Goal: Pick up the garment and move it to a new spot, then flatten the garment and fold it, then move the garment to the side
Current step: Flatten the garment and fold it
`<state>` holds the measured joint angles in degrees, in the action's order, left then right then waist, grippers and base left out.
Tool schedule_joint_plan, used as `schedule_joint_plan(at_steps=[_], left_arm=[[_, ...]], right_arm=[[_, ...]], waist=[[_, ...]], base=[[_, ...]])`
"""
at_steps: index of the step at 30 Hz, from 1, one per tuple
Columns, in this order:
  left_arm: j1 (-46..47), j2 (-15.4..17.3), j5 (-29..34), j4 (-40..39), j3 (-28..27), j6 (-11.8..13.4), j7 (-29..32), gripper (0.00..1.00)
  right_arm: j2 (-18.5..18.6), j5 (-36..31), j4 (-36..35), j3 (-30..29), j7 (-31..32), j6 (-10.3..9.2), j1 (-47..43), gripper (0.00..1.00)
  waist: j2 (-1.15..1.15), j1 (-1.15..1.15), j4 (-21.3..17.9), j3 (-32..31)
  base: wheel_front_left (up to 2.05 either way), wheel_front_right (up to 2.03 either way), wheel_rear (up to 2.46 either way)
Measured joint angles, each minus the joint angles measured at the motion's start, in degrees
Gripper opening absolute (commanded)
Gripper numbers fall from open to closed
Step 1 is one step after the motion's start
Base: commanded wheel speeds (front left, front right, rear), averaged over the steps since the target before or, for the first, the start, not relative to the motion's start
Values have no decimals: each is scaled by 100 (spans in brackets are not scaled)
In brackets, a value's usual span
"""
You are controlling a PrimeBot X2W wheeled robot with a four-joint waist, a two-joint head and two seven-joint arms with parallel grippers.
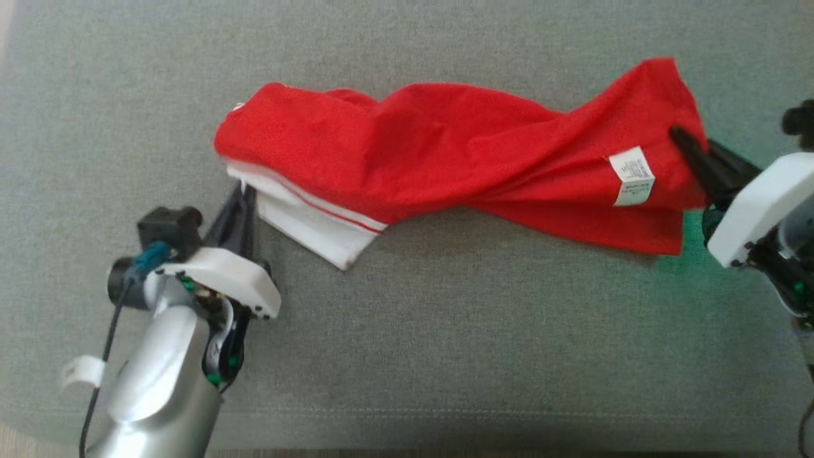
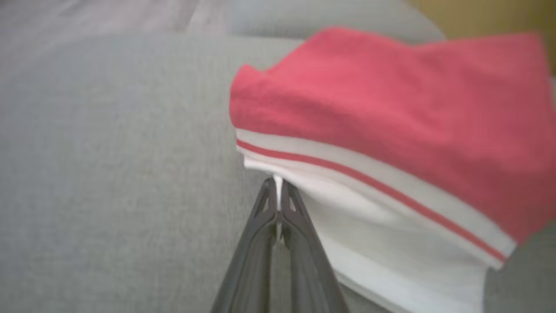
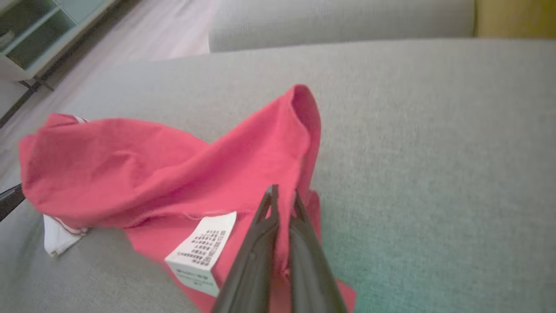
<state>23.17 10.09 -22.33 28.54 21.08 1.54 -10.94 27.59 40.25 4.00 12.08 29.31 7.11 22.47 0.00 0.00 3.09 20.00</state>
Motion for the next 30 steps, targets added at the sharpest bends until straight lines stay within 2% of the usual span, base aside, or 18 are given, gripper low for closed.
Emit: schedule_joint_plan(at_steps=[4,8,16,19,24,30], left_arm=[[-13,62,100,-734,-193,231,-246,0],[-81,172,279,-1786,-452,503,-331,0],[-144,391,533,-3359,-721,650,-374,0],[-100,511,597,-3801,-749,661,-318,0],[328,655,679,-4431,-766,679,104,0],[678,702,682,-4671,-678,646,622,0]], right_arm=[[29,-134,-325,-68,-572,0,-283,0],[-11,-301,-587,-265,-1109,0,-799,0],[-246,-779,-1185,-748,-1758,0,-1294,0],[-321,-983,-1492,-964,-1855,0,-1418,0],[-414,-1227,-2160,-1305,-1826,0,-1583,0],[-502,-1302,-2532,-1584,-1506,0,-1611,0]], waist=[[0,0,-7,-187],[0,0,-29,-432],[0,0,-120,-918],[0,0,-176,-1142],[0,-1,-284,-1505],[0,-1,-434,-1723]], base=[[0,0,0],[0,0,0],[0,0,0],[0,0,0],[0,0,0],[0,0,0]])
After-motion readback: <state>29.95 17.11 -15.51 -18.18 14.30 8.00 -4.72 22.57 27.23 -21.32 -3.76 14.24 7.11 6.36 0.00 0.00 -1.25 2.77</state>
